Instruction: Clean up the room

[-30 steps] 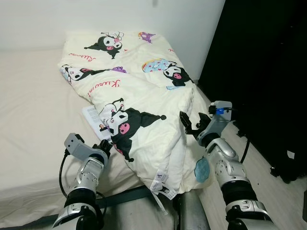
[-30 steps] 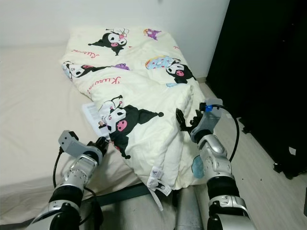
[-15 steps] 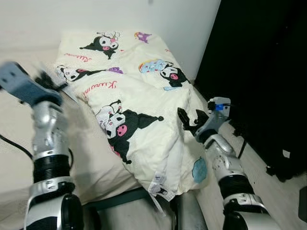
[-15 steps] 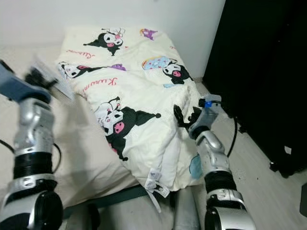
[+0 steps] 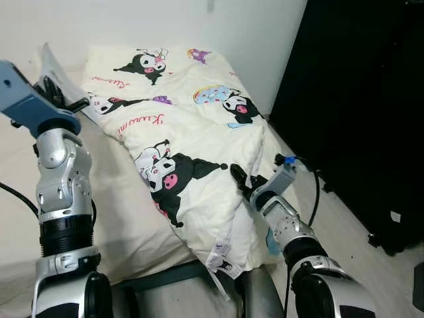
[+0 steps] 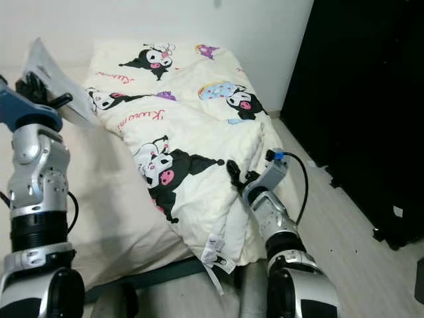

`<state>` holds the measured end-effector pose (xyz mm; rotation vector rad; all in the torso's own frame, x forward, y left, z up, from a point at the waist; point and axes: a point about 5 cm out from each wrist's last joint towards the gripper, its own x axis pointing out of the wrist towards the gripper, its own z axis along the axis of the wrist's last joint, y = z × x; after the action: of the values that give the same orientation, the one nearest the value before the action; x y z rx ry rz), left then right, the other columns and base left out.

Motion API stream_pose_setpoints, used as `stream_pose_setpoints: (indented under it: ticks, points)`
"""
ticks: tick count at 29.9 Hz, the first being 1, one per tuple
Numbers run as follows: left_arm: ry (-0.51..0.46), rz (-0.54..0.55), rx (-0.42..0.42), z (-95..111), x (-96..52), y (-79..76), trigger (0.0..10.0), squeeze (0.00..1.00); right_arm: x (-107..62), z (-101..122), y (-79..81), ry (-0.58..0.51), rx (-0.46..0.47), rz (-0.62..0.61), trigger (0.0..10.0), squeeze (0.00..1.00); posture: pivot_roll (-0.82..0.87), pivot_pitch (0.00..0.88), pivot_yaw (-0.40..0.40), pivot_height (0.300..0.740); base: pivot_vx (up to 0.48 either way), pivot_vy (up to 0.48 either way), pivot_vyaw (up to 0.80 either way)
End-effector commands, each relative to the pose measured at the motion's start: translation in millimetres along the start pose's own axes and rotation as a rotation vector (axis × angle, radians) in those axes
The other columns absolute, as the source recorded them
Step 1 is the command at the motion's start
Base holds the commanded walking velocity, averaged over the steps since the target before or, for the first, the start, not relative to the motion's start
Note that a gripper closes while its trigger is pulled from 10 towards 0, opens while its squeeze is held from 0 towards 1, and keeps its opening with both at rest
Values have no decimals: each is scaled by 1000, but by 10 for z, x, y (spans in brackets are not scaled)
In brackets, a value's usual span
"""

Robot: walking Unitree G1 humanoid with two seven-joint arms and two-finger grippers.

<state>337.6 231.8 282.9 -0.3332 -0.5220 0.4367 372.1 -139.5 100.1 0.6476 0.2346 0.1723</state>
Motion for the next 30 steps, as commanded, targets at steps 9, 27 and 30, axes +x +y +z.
stream_pose_setpoints:
  ticks: [9,27,30]
  points:
    - [50,-76,-20,-84,-120,-179,0,0,3,-2,-73,26,-78,-93,0,0,-40,88,-52,520,0,0,0]
    - [68,-69,-32,-67,-104,-185,0,0,5,-263,854,128,-335,624,0,0,-66,86,-49,520,0,0,0]
    - [26,-52,-23,35,-45,-160,0,0,-229,-720,1157,349,-452,945,0,0,-72,82,-53,520,0,0,0]
